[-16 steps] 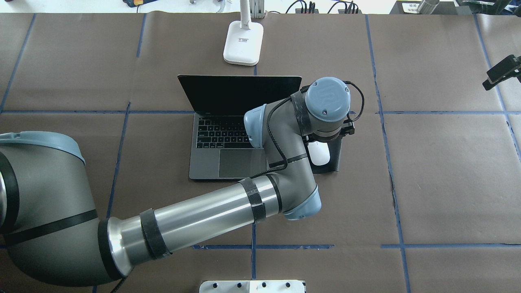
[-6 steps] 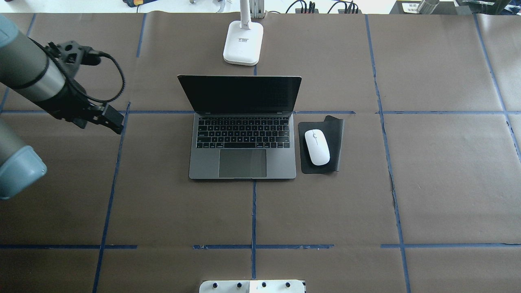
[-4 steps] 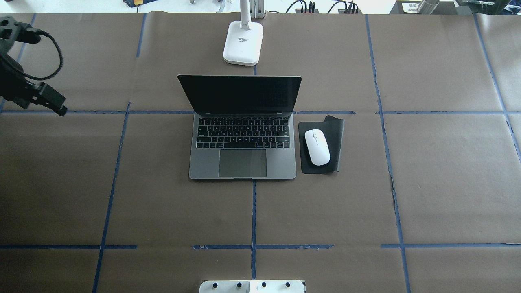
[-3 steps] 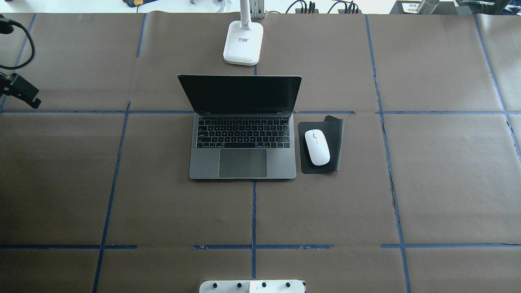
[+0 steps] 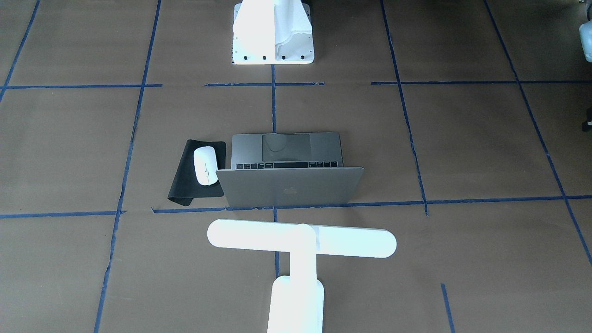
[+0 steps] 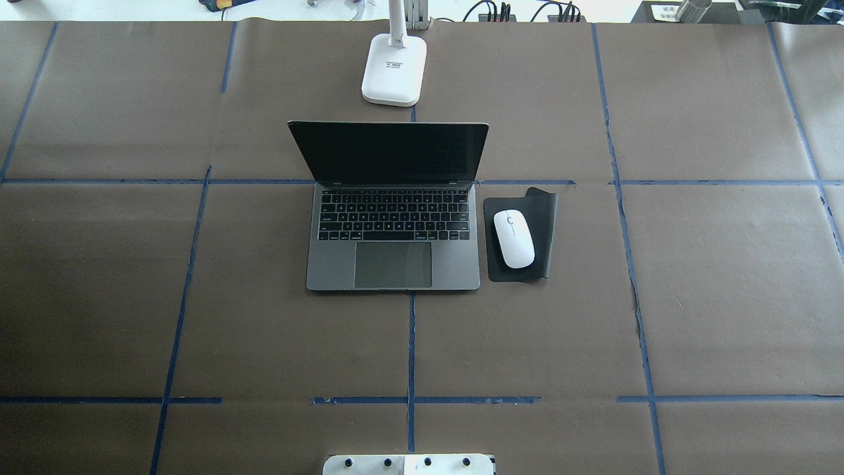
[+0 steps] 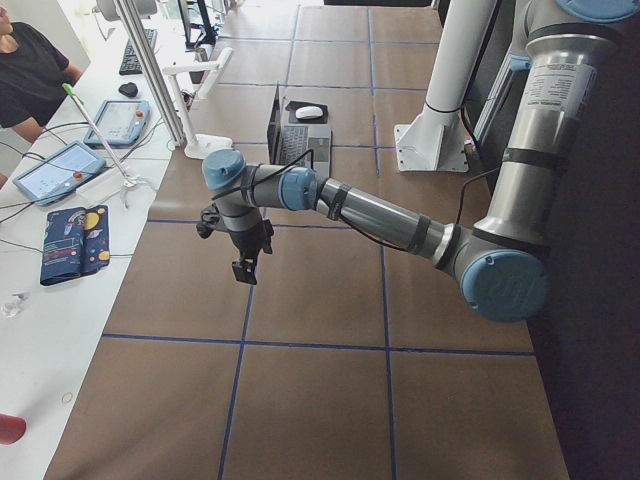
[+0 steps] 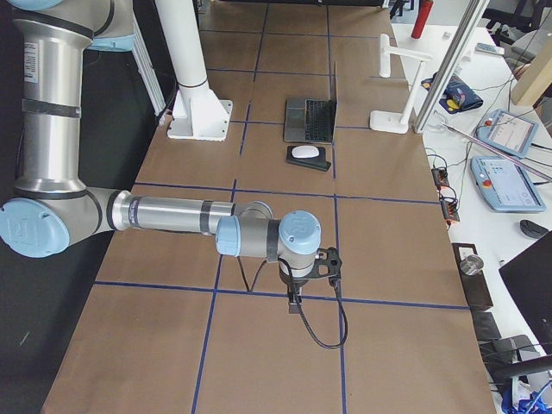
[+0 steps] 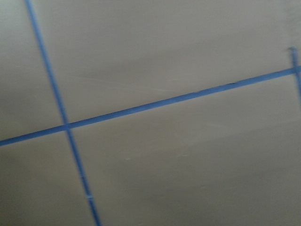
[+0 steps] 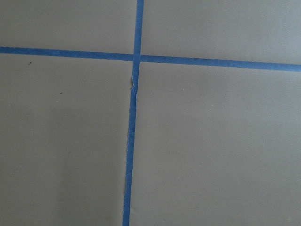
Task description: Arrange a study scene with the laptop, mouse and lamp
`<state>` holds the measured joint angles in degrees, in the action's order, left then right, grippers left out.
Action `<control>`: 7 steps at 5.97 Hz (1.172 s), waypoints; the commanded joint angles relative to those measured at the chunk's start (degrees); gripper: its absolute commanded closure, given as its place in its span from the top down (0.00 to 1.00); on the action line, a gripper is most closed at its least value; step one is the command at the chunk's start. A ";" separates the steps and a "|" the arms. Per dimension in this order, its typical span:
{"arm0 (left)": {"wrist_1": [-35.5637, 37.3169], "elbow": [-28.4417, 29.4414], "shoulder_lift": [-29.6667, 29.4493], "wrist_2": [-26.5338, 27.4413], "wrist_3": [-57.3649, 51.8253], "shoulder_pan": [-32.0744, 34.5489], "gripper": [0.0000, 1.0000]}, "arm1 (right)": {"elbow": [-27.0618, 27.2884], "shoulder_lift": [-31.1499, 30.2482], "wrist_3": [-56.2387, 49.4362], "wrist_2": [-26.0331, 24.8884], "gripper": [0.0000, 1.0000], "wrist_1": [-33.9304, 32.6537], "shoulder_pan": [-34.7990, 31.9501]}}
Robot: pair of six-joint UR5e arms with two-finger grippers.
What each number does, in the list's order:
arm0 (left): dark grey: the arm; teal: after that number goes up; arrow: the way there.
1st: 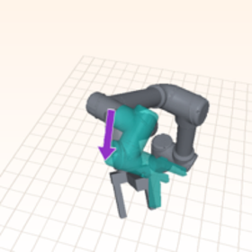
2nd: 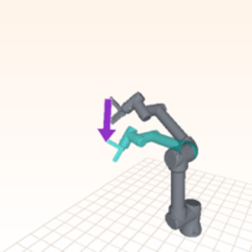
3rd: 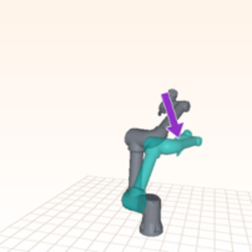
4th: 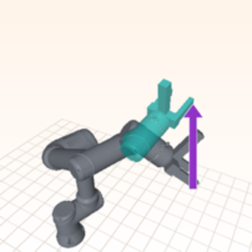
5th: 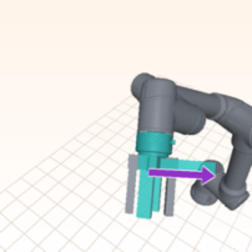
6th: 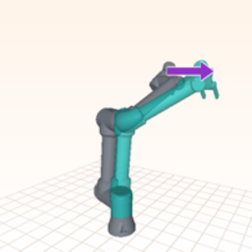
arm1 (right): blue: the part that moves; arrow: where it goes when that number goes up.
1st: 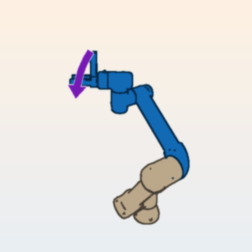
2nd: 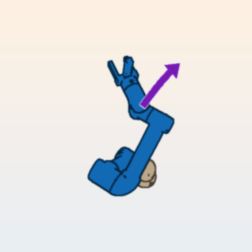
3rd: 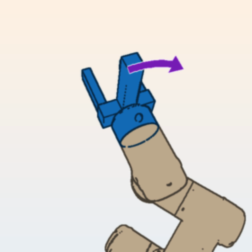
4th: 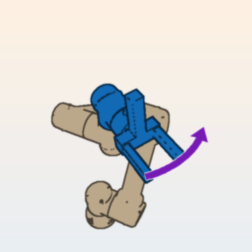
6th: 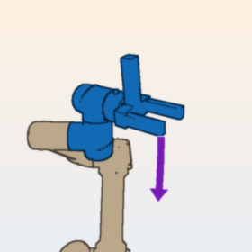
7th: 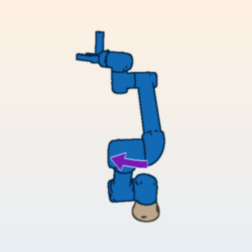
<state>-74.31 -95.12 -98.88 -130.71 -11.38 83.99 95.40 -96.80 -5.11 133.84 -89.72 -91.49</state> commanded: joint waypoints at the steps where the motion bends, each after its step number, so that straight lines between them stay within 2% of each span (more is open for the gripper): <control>1: -10.08 5.80 6.21 -0.07 -1.81 5.37 1.00 | -0.04 0.11 0.01 0.11 1.00 0.07 0.00; 3: -15.32 10.20 8.09 -0.16 -1.46 6.80 1.00 | -0.04 0.12 0.01 0.20 1.00 0.07 0.00; 4: -15.60 10.22 8.09 -0.85 3.50 6.80 1.00 | -0.04 0.12 0.01 0.20 1.00 0.07 0.00; 7: -15.69 10.22 7.83 -1.74 7.15 6.72 1.00 | 0.05 0.29 0.01 0.20 1.00 0.07 0.00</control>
<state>-89.96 -84.95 -90.97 -132.33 -5.17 90.77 95.44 -96.54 -5.10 134.03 -89.65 -91.49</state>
